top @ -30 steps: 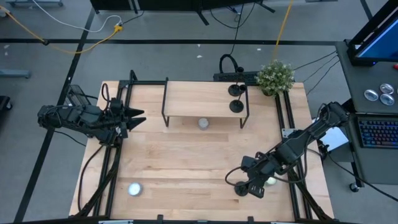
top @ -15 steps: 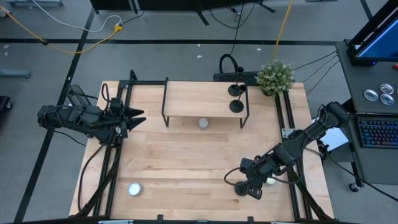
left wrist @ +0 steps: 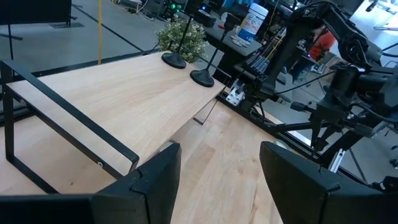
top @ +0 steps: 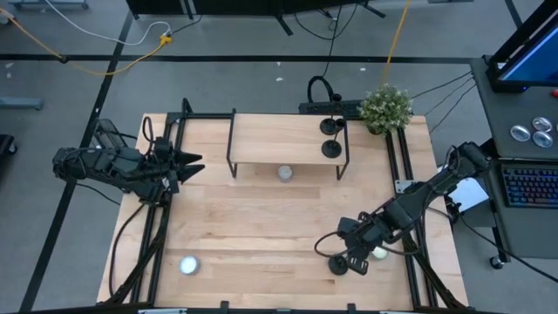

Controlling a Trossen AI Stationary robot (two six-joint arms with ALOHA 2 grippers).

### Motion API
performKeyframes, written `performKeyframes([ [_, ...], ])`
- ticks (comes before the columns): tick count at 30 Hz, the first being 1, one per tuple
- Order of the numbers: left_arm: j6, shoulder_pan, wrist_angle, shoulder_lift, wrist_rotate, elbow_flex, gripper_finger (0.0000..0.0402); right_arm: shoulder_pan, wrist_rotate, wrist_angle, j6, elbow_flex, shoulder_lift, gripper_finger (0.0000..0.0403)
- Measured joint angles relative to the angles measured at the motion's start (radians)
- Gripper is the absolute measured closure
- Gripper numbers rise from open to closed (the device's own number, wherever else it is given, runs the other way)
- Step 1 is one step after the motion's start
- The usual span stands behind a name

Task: Pick & Place candle stick holders
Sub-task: Put the black candle holder on the shelf

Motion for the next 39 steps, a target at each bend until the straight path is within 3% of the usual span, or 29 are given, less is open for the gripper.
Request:
performKeyframes([
  [6, -0.046, 0.000, 0.000, 0.000, 0.000, 0.000, 0.0176, -0.059, 0.079, 0.001, -0.126, 0.102, 0.000, 0.0391],
  [11, -0.078, 0.000, 0.013, 0.005, 0.000, 0.000, 0.0176, -0.121, 0.065, 0.000, -0.247, 0.164, -0.001, 0.0391],
  [15, 0.003, 0.000, 0.163, 0.054, 0.065, 0.000, 0.0176, -0.172, 0.052, -0.004, -0.323, 0.182, 0.000, 0.0391],
  [21, 0.171, -0.001, 0.506, 0.220, 0.232, 0.000, 0.0176, -0.225, 0.009, 0.031, -0.401, 0.187, 0.000, 0.0391],
  [25, 0.232, -0.001, 0.646, 0.352, 0.339, 0.000, 0.0176, -0.253, -0.038, 0.077, -0.422, 0.187, -0.001, 0.0391],
  [39, 0.176, -0.001, 0.862, 0.785, 0.381, 0.034, 0.0176, -0.337, -0.098, 0.152, -0.487, 0.187, -0.001, 0.0391],
])
